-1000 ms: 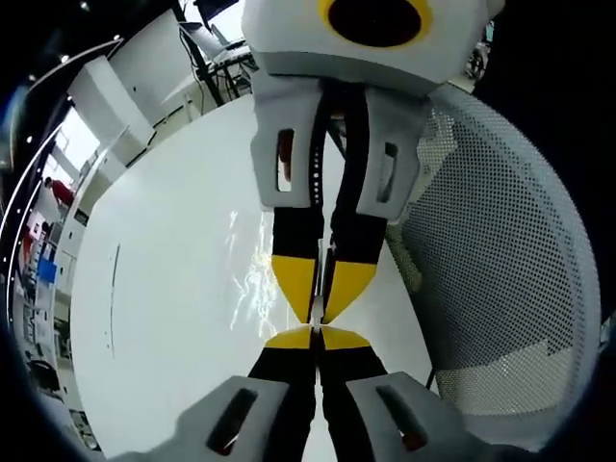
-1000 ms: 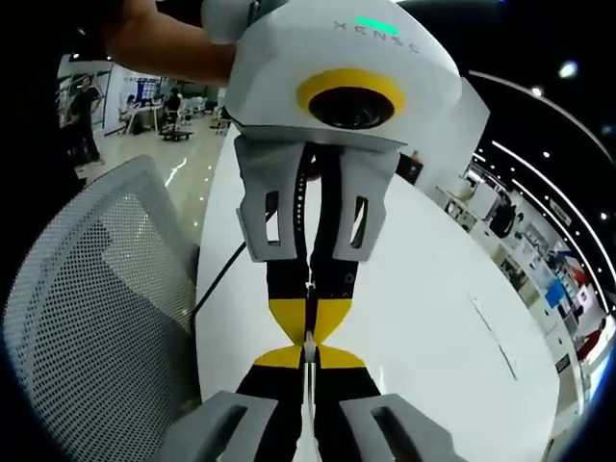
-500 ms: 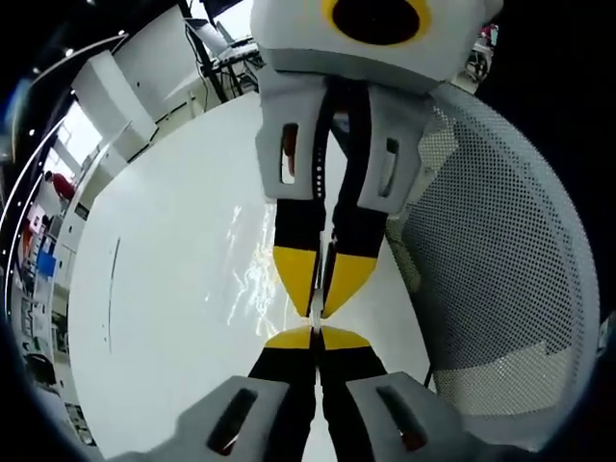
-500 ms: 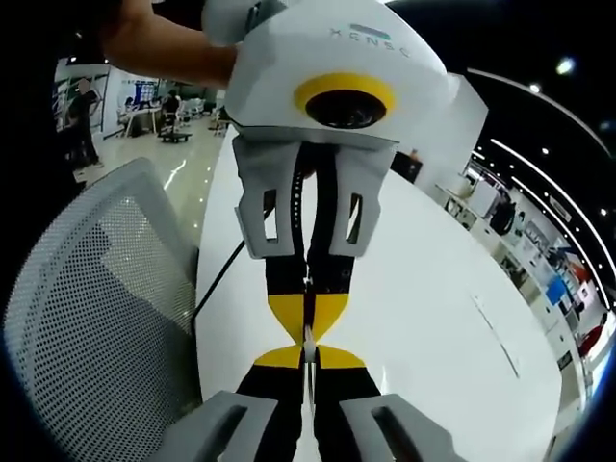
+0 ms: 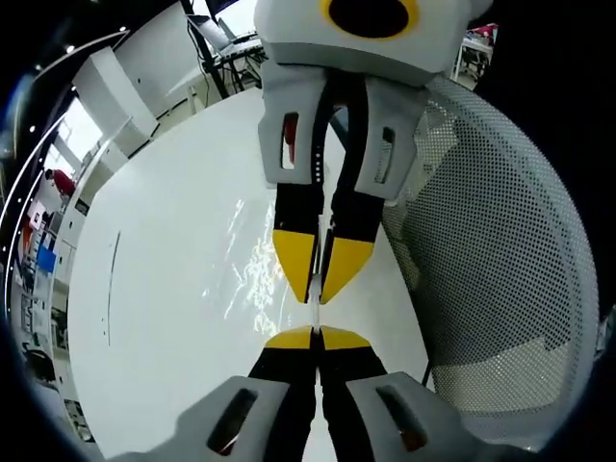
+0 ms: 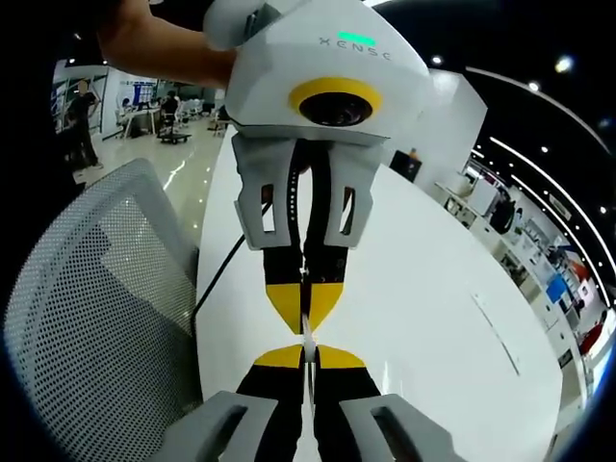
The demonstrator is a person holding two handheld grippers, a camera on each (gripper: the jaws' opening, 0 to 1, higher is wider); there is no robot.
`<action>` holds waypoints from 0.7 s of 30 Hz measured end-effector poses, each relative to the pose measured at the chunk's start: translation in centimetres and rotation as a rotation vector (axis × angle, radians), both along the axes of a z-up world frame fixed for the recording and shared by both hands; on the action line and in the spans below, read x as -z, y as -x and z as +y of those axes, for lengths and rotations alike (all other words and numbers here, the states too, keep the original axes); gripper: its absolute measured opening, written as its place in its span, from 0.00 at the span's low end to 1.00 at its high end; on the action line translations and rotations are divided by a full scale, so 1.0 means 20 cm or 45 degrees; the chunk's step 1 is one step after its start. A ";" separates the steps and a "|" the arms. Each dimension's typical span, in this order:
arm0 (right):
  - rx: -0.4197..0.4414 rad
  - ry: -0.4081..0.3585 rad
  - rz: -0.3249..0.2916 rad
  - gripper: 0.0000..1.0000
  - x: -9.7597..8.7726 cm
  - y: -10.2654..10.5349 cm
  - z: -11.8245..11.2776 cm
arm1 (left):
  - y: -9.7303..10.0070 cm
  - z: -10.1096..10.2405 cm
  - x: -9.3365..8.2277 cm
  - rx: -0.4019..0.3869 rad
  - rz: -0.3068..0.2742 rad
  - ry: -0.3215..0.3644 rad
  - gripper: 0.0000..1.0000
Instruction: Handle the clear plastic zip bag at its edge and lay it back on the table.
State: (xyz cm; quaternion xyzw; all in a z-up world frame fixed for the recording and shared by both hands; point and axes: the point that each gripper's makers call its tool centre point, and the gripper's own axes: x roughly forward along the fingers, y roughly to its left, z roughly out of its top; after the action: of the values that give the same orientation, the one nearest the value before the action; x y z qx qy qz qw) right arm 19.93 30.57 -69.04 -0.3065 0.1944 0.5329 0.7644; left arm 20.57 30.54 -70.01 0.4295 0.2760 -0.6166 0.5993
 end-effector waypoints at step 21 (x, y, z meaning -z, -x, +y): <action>0.003 -0.005 0.007 0.00 0.00 0.01 0.00 | 0.01 0.02 0.00 -0.005 0.007 -0.003 0.00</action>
State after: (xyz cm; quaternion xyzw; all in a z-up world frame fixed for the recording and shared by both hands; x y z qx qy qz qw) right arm 19.79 30.60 -68.99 -0.3032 0.1960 0.5332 0.7651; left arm 20.47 31.02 -70.04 0.4282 0.2792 -0.6161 0.5993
